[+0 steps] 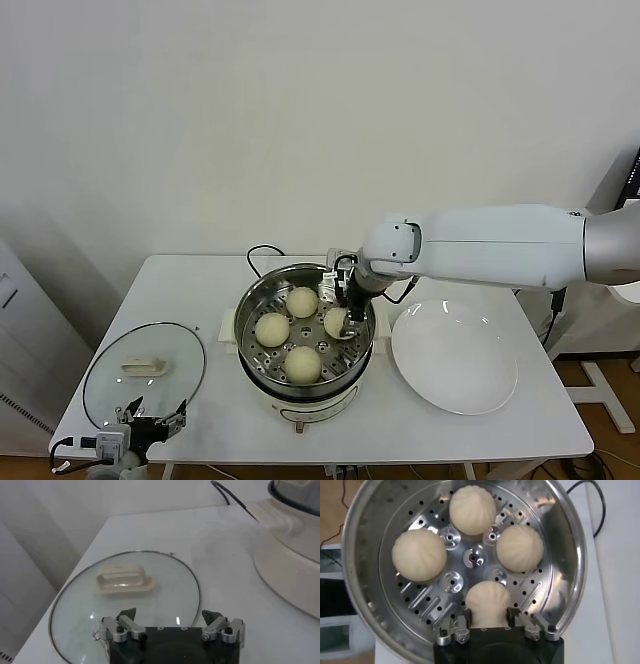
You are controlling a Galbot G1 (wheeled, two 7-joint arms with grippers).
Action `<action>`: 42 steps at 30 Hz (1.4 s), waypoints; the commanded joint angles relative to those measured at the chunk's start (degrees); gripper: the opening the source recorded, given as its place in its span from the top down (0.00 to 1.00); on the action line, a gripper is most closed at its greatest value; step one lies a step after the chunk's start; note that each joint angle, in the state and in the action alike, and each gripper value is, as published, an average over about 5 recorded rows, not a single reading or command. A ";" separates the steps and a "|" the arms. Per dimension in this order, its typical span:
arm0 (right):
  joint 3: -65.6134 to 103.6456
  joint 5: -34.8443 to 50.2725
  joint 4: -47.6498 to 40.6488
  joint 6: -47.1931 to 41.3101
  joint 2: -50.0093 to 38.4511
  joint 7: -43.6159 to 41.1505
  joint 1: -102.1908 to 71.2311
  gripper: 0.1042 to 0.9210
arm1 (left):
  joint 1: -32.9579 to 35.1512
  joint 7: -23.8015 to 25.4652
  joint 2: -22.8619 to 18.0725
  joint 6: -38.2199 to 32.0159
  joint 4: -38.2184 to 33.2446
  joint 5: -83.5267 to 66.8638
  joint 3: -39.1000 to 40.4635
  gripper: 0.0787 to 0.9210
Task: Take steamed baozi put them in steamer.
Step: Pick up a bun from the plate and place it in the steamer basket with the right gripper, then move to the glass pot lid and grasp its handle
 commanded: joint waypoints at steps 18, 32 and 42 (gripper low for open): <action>22.68 1.39 -3.32 10.42 -25.60 -2.86 -7.16 0.12 | 0.10 -0.16 -0.60 0.57 -1.67 -0.09 -1.88 0.12; 83.08 -3.96 -0.59 27.53 -35.16 19.80 -66.04 0.12 | -2.84 -0.18 -1.32 0.70 -2.95 -0.67 -2.52 0.12; 124.51 -15.72 2.32 35.27 -16.23 22.37 -103.04 0.12 | -2.94 0.21 -1.17 0.19 -4.91 -0.49 -2.71 0.12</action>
